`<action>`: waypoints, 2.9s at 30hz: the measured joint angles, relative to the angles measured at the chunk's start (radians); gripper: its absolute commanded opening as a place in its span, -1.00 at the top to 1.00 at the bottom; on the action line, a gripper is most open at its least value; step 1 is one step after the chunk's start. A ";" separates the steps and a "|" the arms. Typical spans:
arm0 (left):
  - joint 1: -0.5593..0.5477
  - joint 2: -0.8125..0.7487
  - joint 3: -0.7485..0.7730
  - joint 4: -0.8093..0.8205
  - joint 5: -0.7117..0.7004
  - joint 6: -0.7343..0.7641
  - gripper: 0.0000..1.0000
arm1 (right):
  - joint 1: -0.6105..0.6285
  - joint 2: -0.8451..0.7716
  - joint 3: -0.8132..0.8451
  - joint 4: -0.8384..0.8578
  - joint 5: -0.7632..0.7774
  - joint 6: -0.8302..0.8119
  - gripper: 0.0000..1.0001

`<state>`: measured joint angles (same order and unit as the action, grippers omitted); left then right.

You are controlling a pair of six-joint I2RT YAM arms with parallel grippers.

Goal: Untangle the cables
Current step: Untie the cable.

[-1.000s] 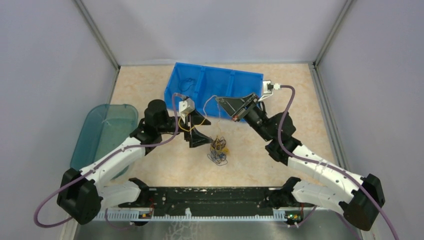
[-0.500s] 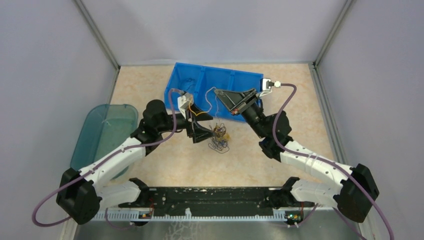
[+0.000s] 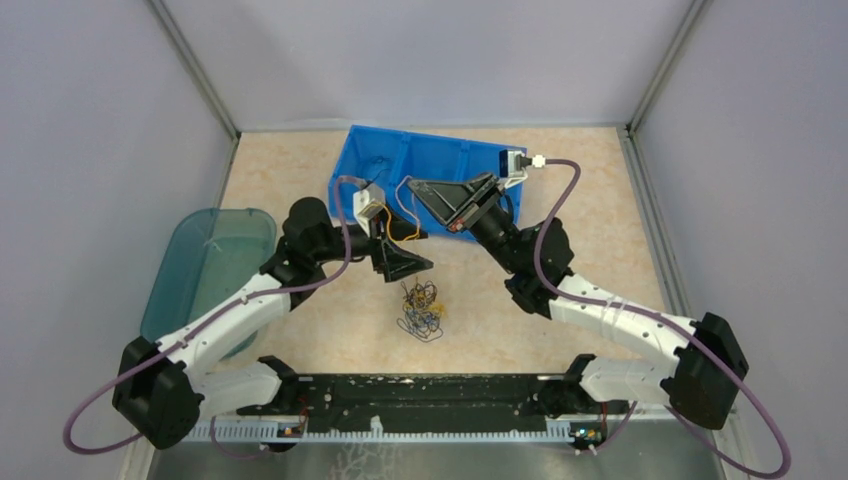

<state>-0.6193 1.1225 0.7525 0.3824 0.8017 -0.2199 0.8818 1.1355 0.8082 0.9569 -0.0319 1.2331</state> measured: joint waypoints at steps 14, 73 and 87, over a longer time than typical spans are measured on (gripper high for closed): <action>0.004 -0.044 0.064 -0.055 0.202 0.015 0.99 | 0.027 0.023 0.013 -0.013 -0.015 -0.053 0.17; 0.009 -0.038 0.575 -0.277 0.237 -0.029 0.99 | 0.131 0.129 -0.222 -0.117 -0.183 -0.834 0.12; 0.009 0.002 0.805 -0.296 0.201 0.005 0.99 | 0.131 0.175 -0.451 -0.052 -0.043 -0.806 -0.10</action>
<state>-0.6106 1.1240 1.5578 0.0868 1.0023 -0.2146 1.0130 1.3109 0.3573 0.9047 -0.0753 0.4274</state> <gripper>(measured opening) 0.012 0.474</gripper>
